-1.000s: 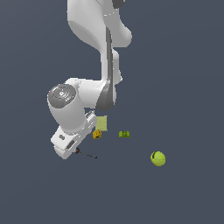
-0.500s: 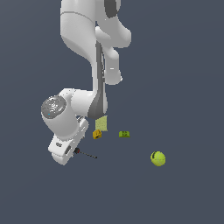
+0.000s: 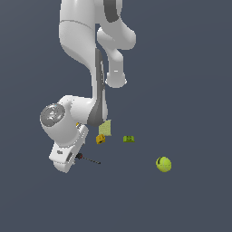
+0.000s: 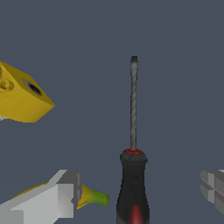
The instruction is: Pick up a designated object from a clutter of objects.
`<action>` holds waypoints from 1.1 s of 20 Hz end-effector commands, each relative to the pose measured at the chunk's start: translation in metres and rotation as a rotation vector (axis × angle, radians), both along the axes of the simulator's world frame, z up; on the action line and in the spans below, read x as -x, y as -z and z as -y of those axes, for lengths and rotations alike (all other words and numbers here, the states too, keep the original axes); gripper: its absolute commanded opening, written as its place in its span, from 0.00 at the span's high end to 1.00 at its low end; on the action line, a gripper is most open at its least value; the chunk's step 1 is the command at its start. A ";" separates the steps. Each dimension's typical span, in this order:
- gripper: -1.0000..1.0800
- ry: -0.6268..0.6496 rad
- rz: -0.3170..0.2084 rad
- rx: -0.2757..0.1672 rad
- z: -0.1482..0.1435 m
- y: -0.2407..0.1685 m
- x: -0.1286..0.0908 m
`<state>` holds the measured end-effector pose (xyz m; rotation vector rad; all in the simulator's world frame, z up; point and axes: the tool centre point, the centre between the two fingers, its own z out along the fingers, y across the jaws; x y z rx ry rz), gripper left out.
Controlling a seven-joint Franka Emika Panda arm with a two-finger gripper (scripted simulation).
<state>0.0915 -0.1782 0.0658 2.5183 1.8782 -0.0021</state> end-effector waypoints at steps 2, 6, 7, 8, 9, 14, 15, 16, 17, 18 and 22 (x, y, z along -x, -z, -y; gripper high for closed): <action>0.04 -0.002 0.000 0.000 0.000 0.001 0.000; 0.04 -0.003 0.000 0.000 0.000 0.007 0.000; 0.04 -0.003 0.000 0.000 0.000 0.010 0.000; 0.04 -0.004 0.000 0.000 0.000 0.014 0.000; 0.04 -0.004 0.000 0.000 0.000 0.019 0.000; 0.04 -0.007 0.001 0.000 0.000 0.045 0.001; 0.04 -0.007 0.001 0.000 0.000 0.047 0.001; 0.04 -0.007 0.001 0.000 0.000 0.049 0.001; 0.04 -0.007 0.001 0.000 0.000 0.051 0.000; 0.04 -0.007 0.001 0.000 0.000 0.051 0.000; 1.00 -0.007 0.001 -0.001 0.000 0.051 0.000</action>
